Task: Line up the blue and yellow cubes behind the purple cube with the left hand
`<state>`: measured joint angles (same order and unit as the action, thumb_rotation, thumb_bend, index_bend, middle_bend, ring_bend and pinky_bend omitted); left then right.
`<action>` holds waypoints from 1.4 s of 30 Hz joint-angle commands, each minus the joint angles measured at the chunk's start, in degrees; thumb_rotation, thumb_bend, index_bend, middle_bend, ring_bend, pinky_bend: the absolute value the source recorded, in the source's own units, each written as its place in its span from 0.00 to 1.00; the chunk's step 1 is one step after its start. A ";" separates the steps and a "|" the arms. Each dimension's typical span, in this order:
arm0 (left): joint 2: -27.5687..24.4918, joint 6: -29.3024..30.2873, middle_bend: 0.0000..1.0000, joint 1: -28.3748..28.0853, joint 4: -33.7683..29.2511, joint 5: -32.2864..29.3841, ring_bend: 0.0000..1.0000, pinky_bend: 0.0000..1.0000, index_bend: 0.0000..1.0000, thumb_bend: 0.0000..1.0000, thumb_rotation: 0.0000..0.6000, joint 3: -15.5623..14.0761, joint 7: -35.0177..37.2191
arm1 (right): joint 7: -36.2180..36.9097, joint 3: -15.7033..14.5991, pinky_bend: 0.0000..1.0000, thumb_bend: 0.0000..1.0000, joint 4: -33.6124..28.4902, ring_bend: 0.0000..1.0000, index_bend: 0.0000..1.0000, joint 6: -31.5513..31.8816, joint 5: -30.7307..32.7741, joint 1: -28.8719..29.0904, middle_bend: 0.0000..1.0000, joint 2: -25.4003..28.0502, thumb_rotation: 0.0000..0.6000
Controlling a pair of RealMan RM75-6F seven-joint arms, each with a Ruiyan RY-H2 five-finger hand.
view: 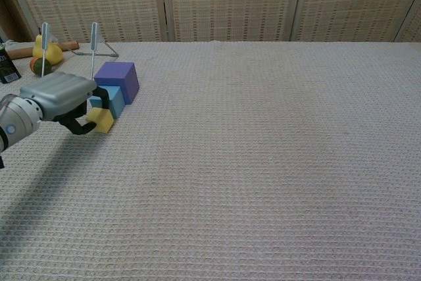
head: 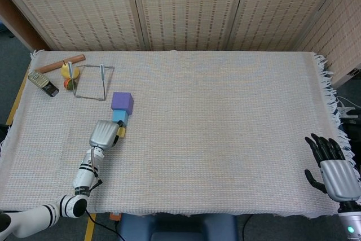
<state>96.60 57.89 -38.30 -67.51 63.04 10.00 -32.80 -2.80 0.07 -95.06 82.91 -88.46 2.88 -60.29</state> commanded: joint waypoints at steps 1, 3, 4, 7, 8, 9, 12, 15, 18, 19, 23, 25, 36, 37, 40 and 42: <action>-0.10 0.20 1.00 0.04 -0.13 -0.25 1.00 1.00 0.39 0.40 1.00 -0.10 -0.42 | 0.04 -0.06 0.00 0.13 -0.07 0.00 0.00 0.09 -0.08 -0.06 0.00 0.06 1.00; -0.19 0.37 1.00 0.09 -0.30 -0.47 1.00 1.00 0.39 0.40 1.00 -0.12 -0.63 | 0.06 -0.08 0.00 0.13 -0.10 0.00 0.00 0.09 -0.11 -0.08 0.00 0.11 1.00; -0.25 0.44 1.00 0.09 -0.37 -0.52 1.00 1.00 0.39 0.40 1.00 -0.13 -0.73 | 0.06 -0.10 0.00 0.13 -0.13 0.00 0.00 0.09 -0.13 -0.08 0.00 0.12 1.00; -0.43 0.59 1.00 0.09 -0.74 -0.65 1.00 1.00 0.36 0.40 1.00 -0.20 -0.91 | 0.08 -0.12 0.00 0.13 -0.18 0.00 0.00 0.06 -0.14 -0.08 0.00 0.17 1.00; -0.51 0.56 1.00 0.09 -0.92 -0.71 1.00 1.00 0.34 0.40 1.00 -0.22 -0.88 | 0.11 -0.13 0.00 0.13 -0.20 0.00 0.00 0.07 -0.16 -0.08 0.00 0.19 1.00; -0.60 0.51 1.00 0.08 -1.15 -0.75 1.00 1.00 0.33 0.40 1.00 -0.26 -0.85 | 0.17 -0.13 0.00 0.13 -0.19 0.00 0.00 0.10 -0.16 -0.11 0.00 0.24 1.00; -0.67 0.54 1.00 0.04 -1.43 -0.91 1.00 1.00 0.29 0.40 1.00 -0.34 -0.99 | 0.24 -0.15 0.00 0.13 -0.24 0.00 0.00 0.26 -0.26 -0.18 0.00 0.31 1.00; -0.75 0.89 1.00 0.11 -1.79 -0.95 1.00 1.00 0.28 0.40 1.00 -0.46 -1.18 | 0.37 -0.20 0.00 0.13 -0.25 0.00 0.00 0.37 -0.36 -0.25 0.00 0.39 1.00; -1.28 2.15 1.00 0.53 -3.10 -0.18 1.00 1.00 0.30 0.40 1.00 -0.84 -1.32 | 0.45 -0.19 0.00 0.13 -0.23 0.00 0.00 0.35 -0.35 -0.24 0.00 0.42 1.00; -1.68 2.97 1.00 0.88 -4.09 0.37 1.00 1.00 0.31 0.40 1.00 -1.10 -1.26 | 0.48 -0.24 0.00 0.13 -0.23 0.00 0.00 0.26 -0.37 -0.23 0.00 0.45 1.00; -3.52 6.54 1.00 2.59 -8.41 3.22 1.00 1.00 0.35 0.40 1.00 -2.64 -1.14 | 0.58 -0.37 0.00 0.13 -0.32 0.00 0.00 0.24 -0.59 -0.24 0.00 0.58 1.00; -4.43 8.23 1.00 3.62 -10.63 4.81 1.00 1.00 0.37 0.40 1.00 -3.54 -0.55 | 0.69 -0.48 0.00 0.13 -0.40 0.00 0.00 0.58 -0.95 -0.37 0.00 0.65 1.00; -6.29 6.43 1.00 6.21 -13.54 3.57 1.00 1.00 0.31 0.44 1.00 -7.10 -2.40 | 1.20 -1.06 0.00 0.13 -0.57 0.00 0.00 1.59 -2.75 -0.73 0.00 0.86 1.00; -6.29 5.86 1.00 6.12 -13.50 2.98 1.00 1.00 0.28 0.46 1.00 -7.05 -2.69 | 1.24 -1.07 0.00 0.13 -0.56 0.00 0.00 1.62 -2.77 -0.74 0.00 0.86 1.00; -6.22 4.83 1.00 5.91 -13.44 1.79 1.00 1.00 0.21 0.51 1.00 -6.65 -2.80 | 1.29 -0.97 0.00 0.13 -0.50 0.00 0.00 1.62 -2.55 -0.76 0.00 0.89 1.00; -6.14 4.43 1.00 5.78 -13.14 1.49 1.00 1.00 0.20 0.55 1.00 -6.55 -2.93 | 1.26 -0.92 0.00 0.13 -0.50 0.00 0.00 1.51 -2.40 -0.73 0.00 0.90 1.00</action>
<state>90.42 62.48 -32.44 -80.77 64.67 3.38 -35.65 -1.54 -0.86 -95.56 84.43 -90.87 2.15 -59.39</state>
